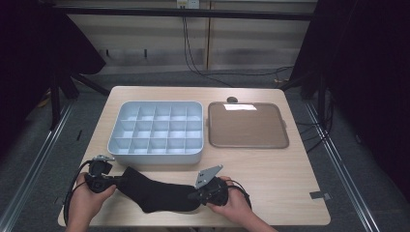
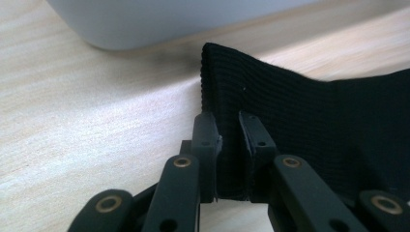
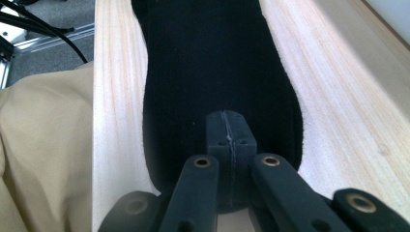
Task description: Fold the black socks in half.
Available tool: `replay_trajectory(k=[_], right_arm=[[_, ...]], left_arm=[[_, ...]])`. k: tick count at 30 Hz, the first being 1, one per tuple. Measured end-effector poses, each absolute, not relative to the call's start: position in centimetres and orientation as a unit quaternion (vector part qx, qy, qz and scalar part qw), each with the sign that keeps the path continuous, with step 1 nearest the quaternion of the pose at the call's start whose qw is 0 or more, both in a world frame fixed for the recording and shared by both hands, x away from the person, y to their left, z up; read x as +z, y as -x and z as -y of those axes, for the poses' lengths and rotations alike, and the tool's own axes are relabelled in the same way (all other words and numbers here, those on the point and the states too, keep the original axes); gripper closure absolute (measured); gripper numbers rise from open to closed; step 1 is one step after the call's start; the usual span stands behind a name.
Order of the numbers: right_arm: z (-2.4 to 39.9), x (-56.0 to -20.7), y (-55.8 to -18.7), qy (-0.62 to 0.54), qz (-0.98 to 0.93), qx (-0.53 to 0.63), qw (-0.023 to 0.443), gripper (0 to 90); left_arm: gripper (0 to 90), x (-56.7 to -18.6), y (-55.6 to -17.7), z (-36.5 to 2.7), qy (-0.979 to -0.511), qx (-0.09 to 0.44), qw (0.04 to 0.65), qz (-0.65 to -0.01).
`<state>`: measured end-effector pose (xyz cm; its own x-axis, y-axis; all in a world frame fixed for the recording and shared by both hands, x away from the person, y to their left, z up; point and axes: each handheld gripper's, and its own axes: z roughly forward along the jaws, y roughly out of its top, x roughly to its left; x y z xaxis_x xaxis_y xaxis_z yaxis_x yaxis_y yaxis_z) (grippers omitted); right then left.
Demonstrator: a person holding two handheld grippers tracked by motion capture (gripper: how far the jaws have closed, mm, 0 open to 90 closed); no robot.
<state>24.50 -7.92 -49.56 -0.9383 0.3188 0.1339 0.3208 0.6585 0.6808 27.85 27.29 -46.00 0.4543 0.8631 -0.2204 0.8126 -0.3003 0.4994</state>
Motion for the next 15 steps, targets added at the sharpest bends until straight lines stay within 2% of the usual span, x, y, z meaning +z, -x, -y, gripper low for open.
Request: replay_trajectory(k=[15], right_arm=[[7.8,-49.5,-24.4,0.172,0.912,-0.372,-0.008,90.0]], left_arm=[[78.1,-43.5,-27.7,-26.5,-0.805,0.050,0.303,-0.507]])
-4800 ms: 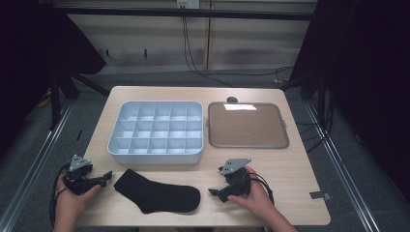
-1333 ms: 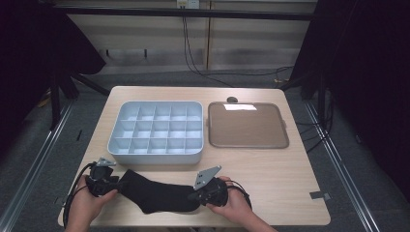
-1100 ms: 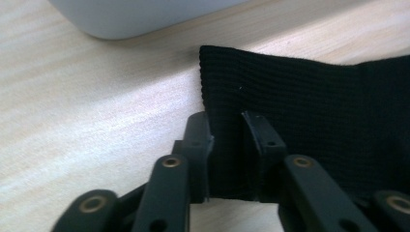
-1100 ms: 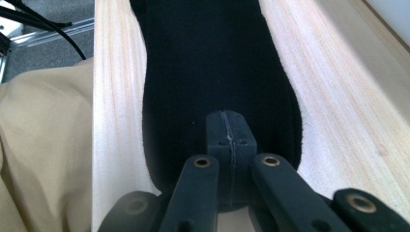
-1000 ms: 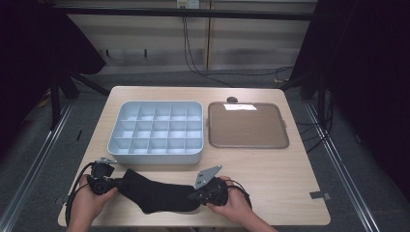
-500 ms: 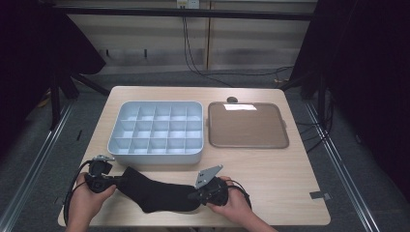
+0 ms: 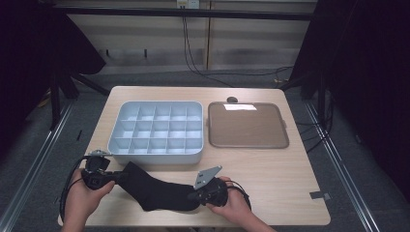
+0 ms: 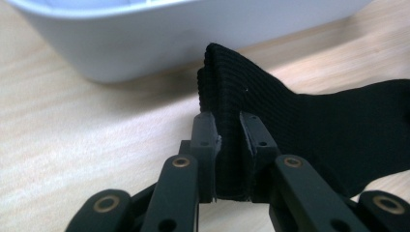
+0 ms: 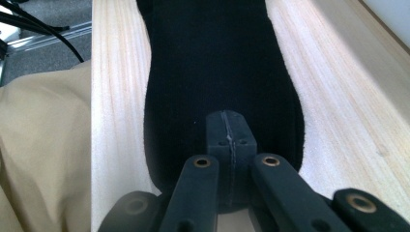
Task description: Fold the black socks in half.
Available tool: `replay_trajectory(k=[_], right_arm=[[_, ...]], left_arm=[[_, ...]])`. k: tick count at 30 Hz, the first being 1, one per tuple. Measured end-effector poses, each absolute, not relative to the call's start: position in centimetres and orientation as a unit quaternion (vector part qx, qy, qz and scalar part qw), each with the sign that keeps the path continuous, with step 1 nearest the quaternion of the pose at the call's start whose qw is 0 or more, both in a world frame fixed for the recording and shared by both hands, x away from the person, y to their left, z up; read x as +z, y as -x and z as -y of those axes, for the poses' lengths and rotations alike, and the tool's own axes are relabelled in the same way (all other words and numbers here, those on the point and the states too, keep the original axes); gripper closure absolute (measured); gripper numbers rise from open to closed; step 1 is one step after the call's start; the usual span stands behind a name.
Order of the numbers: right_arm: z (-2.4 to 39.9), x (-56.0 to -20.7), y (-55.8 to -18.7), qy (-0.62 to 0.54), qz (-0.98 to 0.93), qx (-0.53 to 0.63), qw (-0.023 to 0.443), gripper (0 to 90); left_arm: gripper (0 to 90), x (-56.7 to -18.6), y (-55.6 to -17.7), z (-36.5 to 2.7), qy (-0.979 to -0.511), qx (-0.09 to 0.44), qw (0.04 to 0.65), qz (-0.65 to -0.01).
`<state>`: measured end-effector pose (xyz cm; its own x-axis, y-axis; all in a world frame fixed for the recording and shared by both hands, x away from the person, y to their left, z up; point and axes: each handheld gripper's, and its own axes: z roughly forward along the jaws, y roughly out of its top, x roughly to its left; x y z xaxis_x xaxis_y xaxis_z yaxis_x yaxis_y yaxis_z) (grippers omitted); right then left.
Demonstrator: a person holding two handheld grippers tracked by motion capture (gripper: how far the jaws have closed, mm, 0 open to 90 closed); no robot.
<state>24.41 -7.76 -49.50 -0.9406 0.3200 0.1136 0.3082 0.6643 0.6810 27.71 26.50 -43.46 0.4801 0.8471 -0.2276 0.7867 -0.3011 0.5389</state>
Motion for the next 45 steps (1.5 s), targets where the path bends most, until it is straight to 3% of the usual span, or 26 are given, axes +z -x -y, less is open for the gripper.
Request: replay_trajectory(k=[24,45], right_arm=[[7.4,-49.6,-24.8,-0.188,-0.908,0.375,0.001,90.0],[6.9,-49.5,-24.9,-0.190,-0.908,0.372,0.011,90.0]], left_arm=[[78.0,-40.8,-27.1,-23.2,-0.821,0.060,0.312,-0.475],[77.7,-40.6,-26.8,-19.9,-0.845,0.046,0.307,-0.436]])
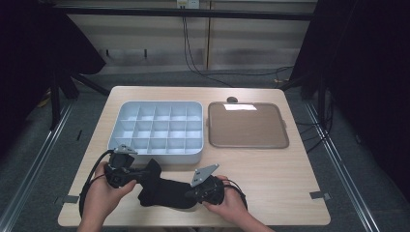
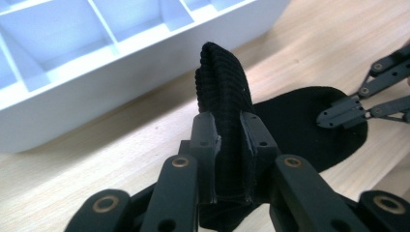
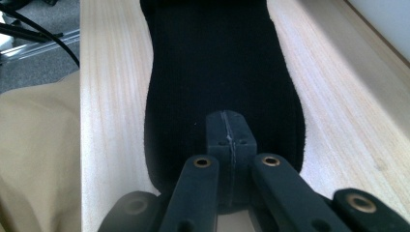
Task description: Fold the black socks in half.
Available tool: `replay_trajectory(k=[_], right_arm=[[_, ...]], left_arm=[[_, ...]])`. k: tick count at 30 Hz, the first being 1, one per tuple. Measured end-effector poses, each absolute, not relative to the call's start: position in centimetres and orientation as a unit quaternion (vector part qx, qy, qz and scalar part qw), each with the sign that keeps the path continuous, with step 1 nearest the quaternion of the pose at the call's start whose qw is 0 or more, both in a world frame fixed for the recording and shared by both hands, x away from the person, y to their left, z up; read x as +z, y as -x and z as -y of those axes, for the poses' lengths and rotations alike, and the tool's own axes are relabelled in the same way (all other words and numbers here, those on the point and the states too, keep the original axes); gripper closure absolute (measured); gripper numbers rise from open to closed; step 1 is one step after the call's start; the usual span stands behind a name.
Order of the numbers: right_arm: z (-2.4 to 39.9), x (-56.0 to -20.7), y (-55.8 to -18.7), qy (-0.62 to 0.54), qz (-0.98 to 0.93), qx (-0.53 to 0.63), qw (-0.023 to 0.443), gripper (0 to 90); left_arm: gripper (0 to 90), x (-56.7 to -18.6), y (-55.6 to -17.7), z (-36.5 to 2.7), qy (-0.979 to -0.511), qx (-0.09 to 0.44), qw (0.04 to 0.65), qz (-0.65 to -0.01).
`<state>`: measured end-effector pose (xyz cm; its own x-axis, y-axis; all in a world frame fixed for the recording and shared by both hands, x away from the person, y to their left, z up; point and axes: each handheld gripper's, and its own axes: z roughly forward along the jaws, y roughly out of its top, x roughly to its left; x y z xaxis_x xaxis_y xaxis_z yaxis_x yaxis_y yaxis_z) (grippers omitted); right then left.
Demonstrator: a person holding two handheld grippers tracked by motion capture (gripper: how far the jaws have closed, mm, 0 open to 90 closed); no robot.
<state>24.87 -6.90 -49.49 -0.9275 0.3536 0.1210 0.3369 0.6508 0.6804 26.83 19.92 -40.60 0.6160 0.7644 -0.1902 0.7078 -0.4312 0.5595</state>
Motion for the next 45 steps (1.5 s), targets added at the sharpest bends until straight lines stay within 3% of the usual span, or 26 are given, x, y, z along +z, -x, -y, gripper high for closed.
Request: replay_trajectory(k=[13,45], right_arm=[[6.8,-49.5,-25.1,-0.188,-0.909,0.371,0.021,90.0],[9.9,-47.8,-24.6,-0.204,-0.901,0.382,0.017,90.0]], left_arm=[[77.7,-41.5,-26.7,-17.6,-0.855,0.012,0.304,-0.421],[77.5,-42.6,-26.9,-15.7,-0.865,0.004,0.287,-0.411]])
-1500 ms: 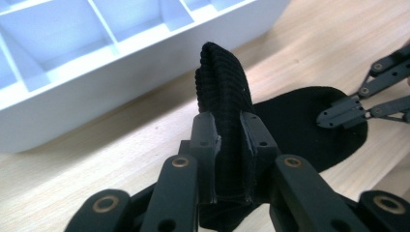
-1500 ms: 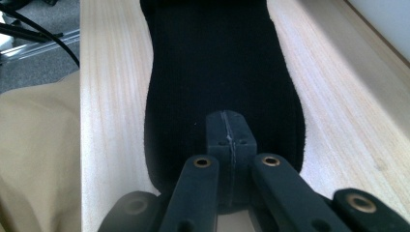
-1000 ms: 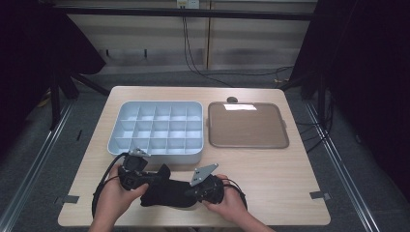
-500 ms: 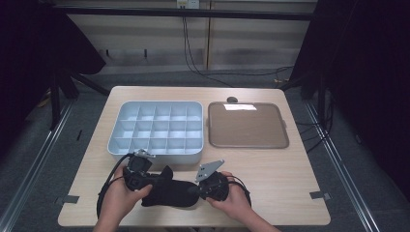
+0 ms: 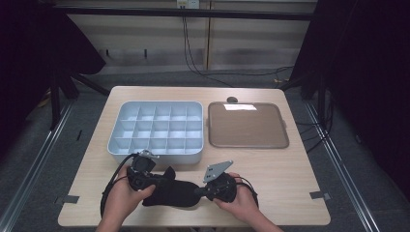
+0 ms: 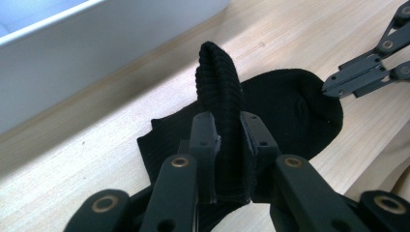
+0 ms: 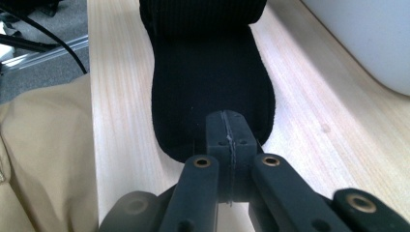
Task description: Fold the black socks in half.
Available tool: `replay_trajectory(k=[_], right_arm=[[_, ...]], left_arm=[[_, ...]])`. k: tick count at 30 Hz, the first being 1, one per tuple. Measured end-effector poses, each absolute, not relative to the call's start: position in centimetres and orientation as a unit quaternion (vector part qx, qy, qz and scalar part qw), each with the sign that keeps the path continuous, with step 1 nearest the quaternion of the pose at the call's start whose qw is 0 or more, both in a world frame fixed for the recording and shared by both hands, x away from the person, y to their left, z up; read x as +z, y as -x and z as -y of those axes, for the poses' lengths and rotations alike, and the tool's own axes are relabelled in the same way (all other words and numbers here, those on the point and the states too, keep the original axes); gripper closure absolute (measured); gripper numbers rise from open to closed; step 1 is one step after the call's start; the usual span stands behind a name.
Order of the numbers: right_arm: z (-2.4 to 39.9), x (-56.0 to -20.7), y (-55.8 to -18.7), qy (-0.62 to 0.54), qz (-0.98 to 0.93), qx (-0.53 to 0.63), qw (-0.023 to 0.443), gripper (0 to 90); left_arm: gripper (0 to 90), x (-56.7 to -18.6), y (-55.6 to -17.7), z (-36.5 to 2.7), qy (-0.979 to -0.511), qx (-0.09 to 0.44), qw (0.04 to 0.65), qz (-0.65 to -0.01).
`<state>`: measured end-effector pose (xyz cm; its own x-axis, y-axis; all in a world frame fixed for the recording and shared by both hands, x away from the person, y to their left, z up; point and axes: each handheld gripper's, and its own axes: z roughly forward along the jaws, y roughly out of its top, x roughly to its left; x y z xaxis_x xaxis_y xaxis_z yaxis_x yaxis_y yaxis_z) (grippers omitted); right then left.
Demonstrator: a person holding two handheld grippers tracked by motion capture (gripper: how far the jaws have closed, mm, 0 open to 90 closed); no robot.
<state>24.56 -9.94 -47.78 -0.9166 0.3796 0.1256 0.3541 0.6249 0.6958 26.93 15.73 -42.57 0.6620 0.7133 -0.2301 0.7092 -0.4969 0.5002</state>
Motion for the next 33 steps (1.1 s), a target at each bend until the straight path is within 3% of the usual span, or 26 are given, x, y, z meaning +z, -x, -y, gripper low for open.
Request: replay_trajectory(k=[33], right_arm=[[7.9,-49.6,-24.6,-0.195,-0.905,0.376,0.026,90.0]], left_arm=[[76.4,-44.8,-26.5,-12.0,-0.883,-0.033,0.279,-0.375]])
